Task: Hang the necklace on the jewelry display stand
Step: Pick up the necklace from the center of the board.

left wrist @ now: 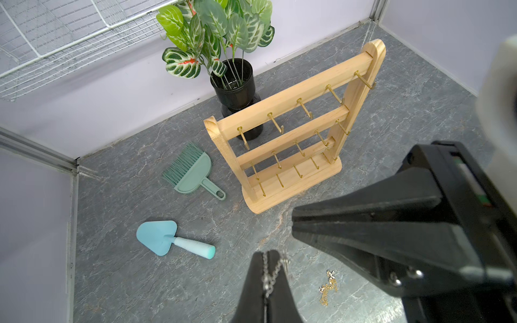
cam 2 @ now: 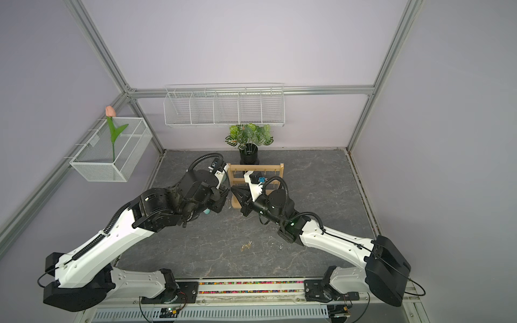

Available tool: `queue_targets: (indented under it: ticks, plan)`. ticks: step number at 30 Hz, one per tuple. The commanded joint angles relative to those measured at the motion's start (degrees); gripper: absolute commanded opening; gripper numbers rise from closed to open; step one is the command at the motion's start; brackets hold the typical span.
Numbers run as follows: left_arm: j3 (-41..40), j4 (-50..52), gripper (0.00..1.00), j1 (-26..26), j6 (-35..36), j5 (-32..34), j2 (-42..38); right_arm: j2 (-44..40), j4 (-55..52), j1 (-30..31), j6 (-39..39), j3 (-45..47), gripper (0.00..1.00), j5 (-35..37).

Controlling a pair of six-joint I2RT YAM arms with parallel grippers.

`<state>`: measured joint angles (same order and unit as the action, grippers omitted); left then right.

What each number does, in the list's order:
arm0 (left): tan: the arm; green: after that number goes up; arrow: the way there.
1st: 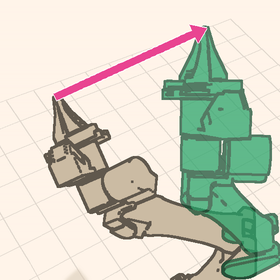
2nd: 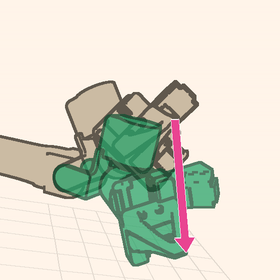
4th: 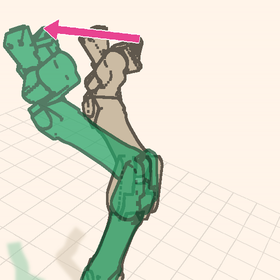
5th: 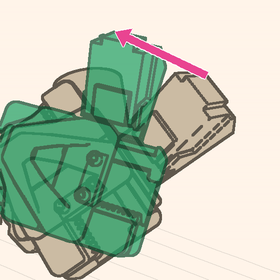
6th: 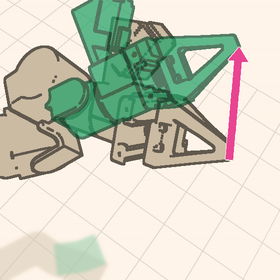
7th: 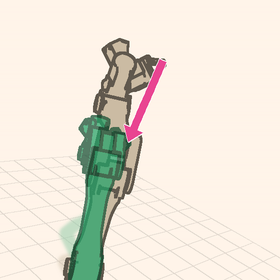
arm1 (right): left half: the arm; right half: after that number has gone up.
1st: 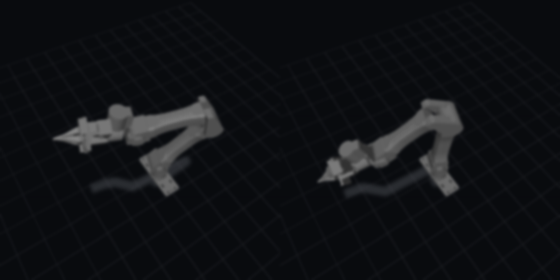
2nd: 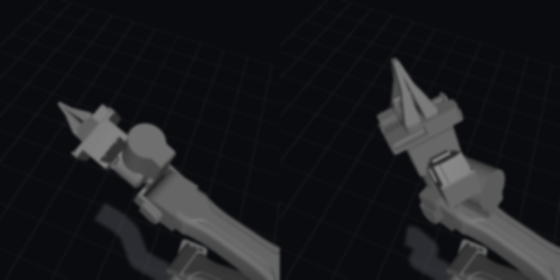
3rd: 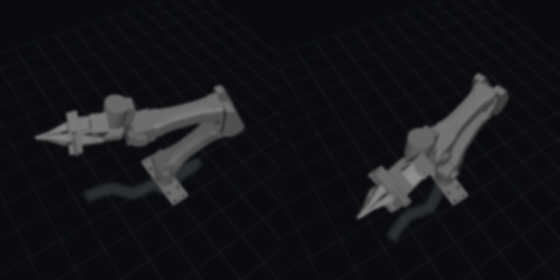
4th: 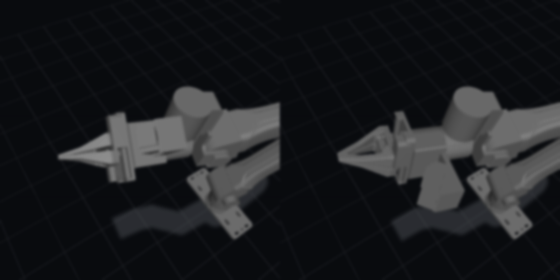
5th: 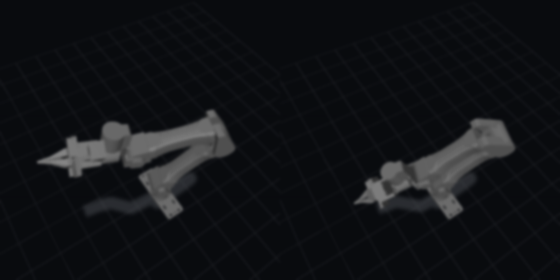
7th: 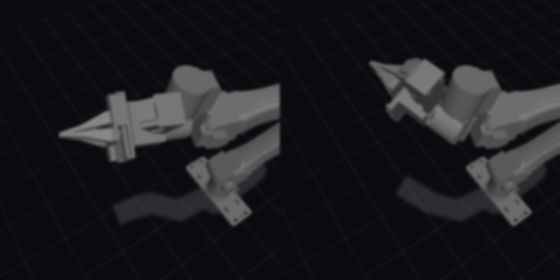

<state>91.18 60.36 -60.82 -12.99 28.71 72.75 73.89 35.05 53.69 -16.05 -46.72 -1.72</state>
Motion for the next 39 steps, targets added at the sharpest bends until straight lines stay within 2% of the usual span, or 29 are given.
queue_targets:
  ticks: [1,5,12,18,27,39]
  plan:
    - [1.82,0.43,0.0,-0.28,0.25,1.62,-0.16,-1.55,2.66,-0.25,0.11,1.01,0.09,0.51]
    - [2.05,0.54,0.0,-0.27,0.44,1.29,-0.03,-1.64,2.74,-0.24,0.25,1.02,0.09,-0.33]
    - [3.12,1.58,0.0,-0.74,2.94,-1.33,1.14,-1.56,1.03,-0.81,1.31,0.14,0.19,-1.59]
    - [3.96,2.94,0.0,-1.29,4.66,-1.66,1.82,-0.72,0.31,-1.97,1.19,-0.96,0.24,-8.55]
    - [5.47,4.86,0.0,-1.54,7.48,-2.45,1.87,-0.42,-2.09,-2.1,3.33,-2.03,0.24,-16.31]
    - [4.81,4.26,0.0,-1.67,7.99,-5.13,0.91,0.76,-0.92,-3.13,2.1,-2.41,0.25,-16.95]
